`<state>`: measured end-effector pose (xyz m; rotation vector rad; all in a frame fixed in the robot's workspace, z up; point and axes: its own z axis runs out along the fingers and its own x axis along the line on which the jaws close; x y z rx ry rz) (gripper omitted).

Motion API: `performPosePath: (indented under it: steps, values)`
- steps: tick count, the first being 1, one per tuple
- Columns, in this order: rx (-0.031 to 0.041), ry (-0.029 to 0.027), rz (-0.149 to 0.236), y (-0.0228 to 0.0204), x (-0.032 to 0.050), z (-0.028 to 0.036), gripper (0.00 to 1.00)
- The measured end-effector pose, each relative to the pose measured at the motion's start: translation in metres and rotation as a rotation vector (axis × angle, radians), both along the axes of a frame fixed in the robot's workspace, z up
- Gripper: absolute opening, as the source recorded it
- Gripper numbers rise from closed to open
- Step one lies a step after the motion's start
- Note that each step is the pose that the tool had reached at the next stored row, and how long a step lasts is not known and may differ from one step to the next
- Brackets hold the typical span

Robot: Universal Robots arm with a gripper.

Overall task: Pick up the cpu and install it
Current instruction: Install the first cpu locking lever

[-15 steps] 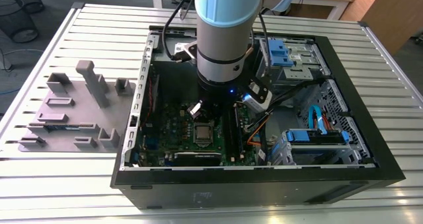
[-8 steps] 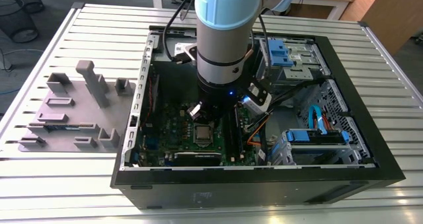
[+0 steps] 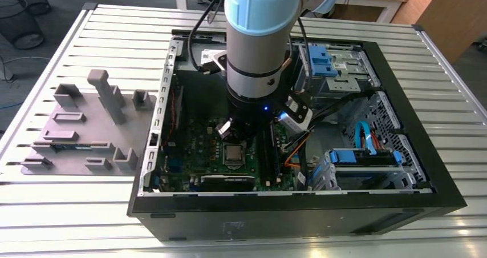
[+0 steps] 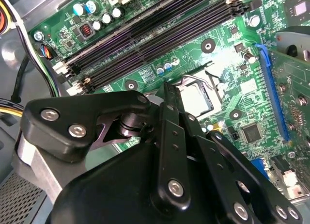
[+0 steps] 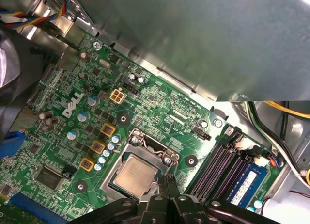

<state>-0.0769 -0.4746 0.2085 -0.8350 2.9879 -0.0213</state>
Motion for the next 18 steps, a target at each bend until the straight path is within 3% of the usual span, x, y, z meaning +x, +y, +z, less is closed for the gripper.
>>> performPosePath:
  steps: [13,18]
  values:
    - [-0.0035,0.0,-0.062,-0.0038,0.0,-0.0012,0.11]
    - [-0.0036,0.0,-0.066,-0.0039,0.0,-0.0012,0.11]
